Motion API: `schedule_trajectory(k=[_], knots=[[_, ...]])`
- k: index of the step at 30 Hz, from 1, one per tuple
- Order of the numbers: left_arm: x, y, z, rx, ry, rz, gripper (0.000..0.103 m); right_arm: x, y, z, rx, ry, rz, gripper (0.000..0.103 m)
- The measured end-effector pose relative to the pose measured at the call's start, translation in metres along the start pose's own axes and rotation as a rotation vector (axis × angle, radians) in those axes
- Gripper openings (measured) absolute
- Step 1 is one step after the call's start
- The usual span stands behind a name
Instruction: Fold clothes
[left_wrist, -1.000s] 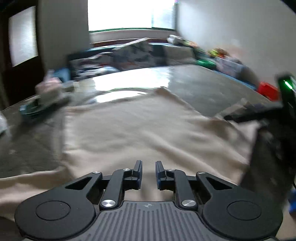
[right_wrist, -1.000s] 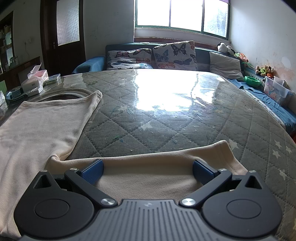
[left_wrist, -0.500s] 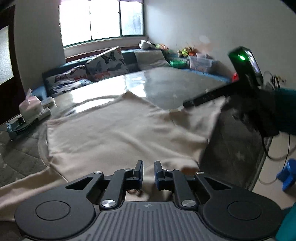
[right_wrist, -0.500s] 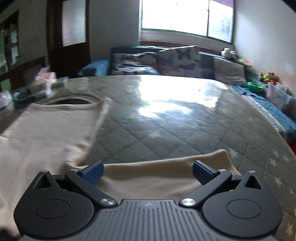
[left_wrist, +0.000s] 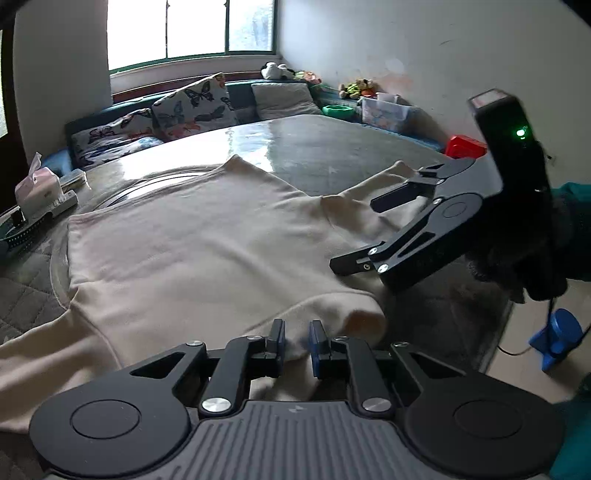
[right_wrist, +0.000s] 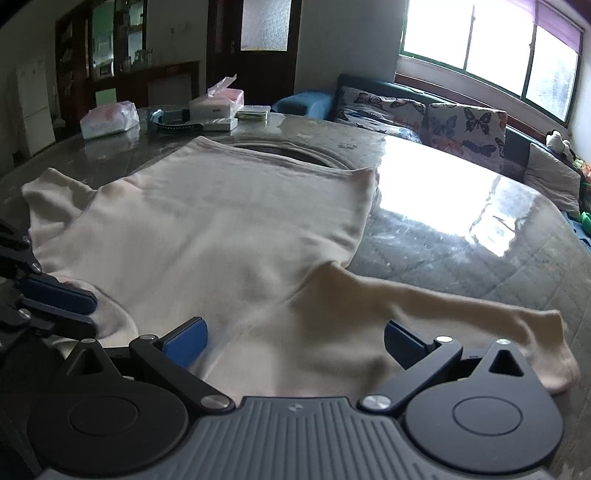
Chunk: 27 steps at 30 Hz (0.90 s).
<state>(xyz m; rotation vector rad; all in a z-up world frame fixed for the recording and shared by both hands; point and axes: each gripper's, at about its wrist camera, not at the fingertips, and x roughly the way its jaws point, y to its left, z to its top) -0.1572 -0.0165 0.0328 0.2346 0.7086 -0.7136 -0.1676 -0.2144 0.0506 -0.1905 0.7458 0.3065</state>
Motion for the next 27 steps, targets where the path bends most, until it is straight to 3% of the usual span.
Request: schedule_trajectory(k=[5, 10, 14, 20, 27], knots=[[-0.014, 0.006, 0.002, 0.040, -0.001, 0.022, 0.016, -0.011, -0.014, 0.006, 0.037, -0.029, -0.030, 0.103], [-0.021, 0.023, 0.018, -0.020, -0.051, 0.083, 0.016, -0.004, -0.045, 0.004, 0.127, -0.028, -0.107, 0.101], [-0.016, 0.030, 0.025, -0.085, -0.074, 0.102, 0.016, 0.002, -0.069, 0.002, 0.201, -0.027, -0.169, 0.094], [0.003, 0.022, 0.032, -0.077, -0.064, 0.085, 0.016, 0.005, -0.106, -0.005, 0.291, -0.021, -0.257, 0.086], [0.017, 0.014, 0.037, -0.076, -0.057, 0.061, 0.016, 0.002, -0.146, -0.015, 0.370, -0.010, -0.364, 0.084]])
